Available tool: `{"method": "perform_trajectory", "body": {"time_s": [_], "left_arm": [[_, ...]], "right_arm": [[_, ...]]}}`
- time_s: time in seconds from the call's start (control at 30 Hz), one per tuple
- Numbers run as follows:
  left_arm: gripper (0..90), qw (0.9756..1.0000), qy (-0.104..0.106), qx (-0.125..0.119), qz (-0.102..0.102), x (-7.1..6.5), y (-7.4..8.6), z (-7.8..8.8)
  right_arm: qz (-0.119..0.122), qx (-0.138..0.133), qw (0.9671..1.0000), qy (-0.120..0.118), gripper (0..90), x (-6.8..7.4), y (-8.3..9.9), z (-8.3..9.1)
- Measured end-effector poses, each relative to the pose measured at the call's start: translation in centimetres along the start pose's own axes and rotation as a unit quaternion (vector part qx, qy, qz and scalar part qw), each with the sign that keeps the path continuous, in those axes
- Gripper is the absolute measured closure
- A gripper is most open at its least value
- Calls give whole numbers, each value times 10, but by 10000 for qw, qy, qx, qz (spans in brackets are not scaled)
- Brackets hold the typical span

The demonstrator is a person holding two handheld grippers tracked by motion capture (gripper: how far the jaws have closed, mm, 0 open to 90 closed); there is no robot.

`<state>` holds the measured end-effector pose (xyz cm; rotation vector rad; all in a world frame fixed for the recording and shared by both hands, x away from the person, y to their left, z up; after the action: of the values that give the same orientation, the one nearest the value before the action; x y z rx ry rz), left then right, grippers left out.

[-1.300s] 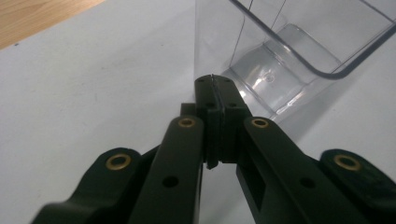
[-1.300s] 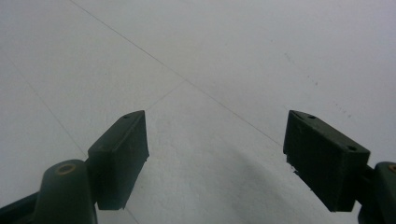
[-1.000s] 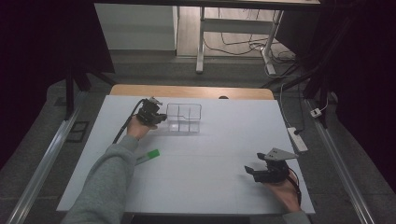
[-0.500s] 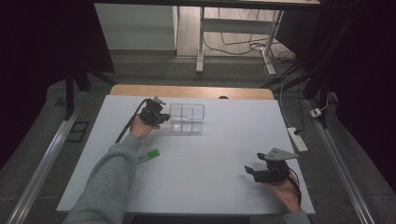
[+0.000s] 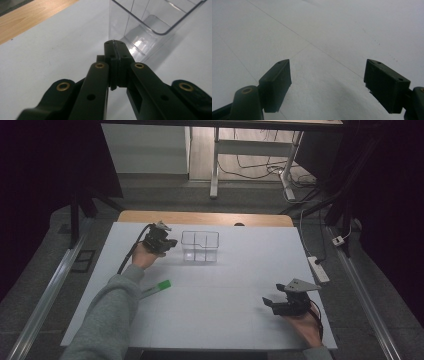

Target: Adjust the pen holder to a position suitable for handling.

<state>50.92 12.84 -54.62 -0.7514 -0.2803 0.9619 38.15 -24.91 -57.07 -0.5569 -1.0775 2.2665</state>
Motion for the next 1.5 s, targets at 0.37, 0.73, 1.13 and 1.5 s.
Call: {"method": "perform_trajectory", "body": {"time_s": [0.37,0.73,1.13,1.5], "left_arm": [[595,9993,257,-65,-261,-11,2,30],[434,9982,499,59,-319,-16,20,51],[408,9966,627,371,-379,-20,48,70],[350,9914,795,917,-491,-30,65,75]], "right_arm": [[-32,-48,10000,40,219,-2,-2,1],[17,-73,9999,74,220,-2,-3,2],[62,-78,9999,-18,220,0,-5,-3],[92,-39,9999,-35,217,3,-4,-2]]}}
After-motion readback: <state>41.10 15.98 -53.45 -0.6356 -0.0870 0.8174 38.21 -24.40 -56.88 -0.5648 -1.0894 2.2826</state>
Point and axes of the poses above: each handheld gripper's, and its own axes: z roughly backward along the jaws, y roughly out of its underside, x roughly to its left, the point moved 10 cm from there along -z, roughly forward along the jaws, and after that the axes turned 7 degrees about z, right-handed, at the moved point
